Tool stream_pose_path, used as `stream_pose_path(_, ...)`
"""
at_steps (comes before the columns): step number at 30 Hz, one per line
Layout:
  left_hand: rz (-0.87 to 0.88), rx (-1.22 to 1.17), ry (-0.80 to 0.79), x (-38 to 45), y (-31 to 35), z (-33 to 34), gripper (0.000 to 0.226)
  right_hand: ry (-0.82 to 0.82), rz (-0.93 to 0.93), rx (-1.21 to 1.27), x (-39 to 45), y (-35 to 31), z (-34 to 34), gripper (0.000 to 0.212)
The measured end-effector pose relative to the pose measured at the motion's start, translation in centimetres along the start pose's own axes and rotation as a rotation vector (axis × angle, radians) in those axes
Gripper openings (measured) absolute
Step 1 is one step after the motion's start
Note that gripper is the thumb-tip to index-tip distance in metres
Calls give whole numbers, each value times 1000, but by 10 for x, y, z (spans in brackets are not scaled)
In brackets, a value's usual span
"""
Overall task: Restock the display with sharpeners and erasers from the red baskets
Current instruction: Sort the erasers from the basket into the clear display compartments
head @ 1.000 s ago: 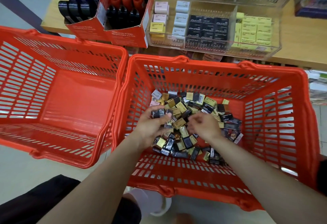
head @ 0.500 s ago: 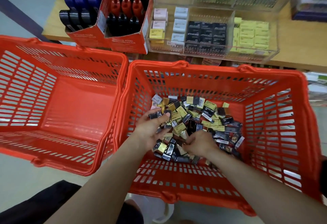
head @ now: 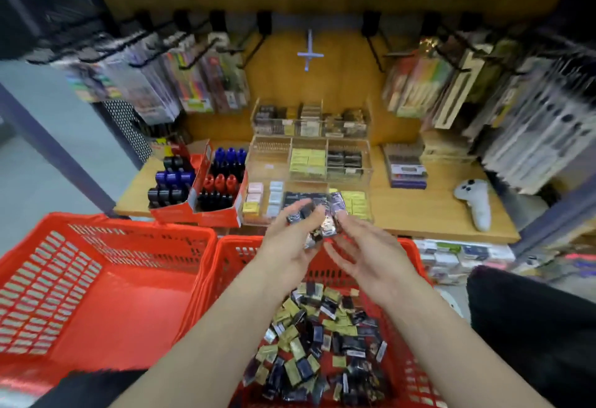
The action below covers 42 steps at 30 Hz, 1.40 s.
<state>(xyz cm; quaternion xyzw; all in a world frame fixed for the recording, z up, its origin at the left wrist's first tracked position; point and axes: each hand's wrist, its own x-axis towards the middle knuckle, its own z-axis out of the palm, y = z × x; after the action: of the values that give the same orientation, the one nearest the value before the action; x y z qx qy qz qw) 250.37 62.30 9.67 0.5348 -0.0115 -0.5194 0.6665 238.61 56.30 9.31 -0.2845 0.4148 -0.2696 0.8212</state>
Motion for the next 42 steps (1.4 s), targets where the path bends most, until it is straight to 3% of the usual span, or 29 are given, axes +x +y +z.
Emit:
stream_pose_path(3, 56, -16, -23, -15, 10, 22, 26, 53, -90, -29, -12, -16, 9, 21)
stream_pose_path(10, 109, -133, 29, -25, 12, 41, 29, 116, -297, -212, -21, -35, 13, 30)
stream_pose_path(14, 93, -147, 22, -15, 16, 48, 29, 124, -319, -366, -12, -46, 13, 30)
stream_pose_path(16, 87, -107, 3, -6, 24, 49, 29, 72, -299, -468, -4, -63, 13, 31)
stream_pose_path(19, 128, 49, -17, 13, 39, 49, 27, -10, -263, -570, 10, -92, 10, 14)
stream_pose_path(24, 187, 336, -103, 54, 66, 57, 19, -41, -276, -693, 55, -128, 16, 21)
stream_pose_path(27, 156, 358, -82, 84, 81, 64, 20, -49, -317, -781, 87, -141, 21, 11)
stream_pose_path(31, 111, 256, 38, 128, 96, 68, 22, 148, -452, -929, 141, -163, 21, 12)
stream_pose_path(34, 105, 175, 107, 160, 106, 73, 17, 349, -598, -1252, 180, -182, 22, 15)
stream_pose_path(37, 149, 127, 140, 191, 116, 80, 19, 345, -678, -1436, 215, -191, 27, 12)
stream_pose_path(42, 251, 152, 140, 230, 122, 89, 22, 330, -582, -1656, 256, -187, 38, 17)
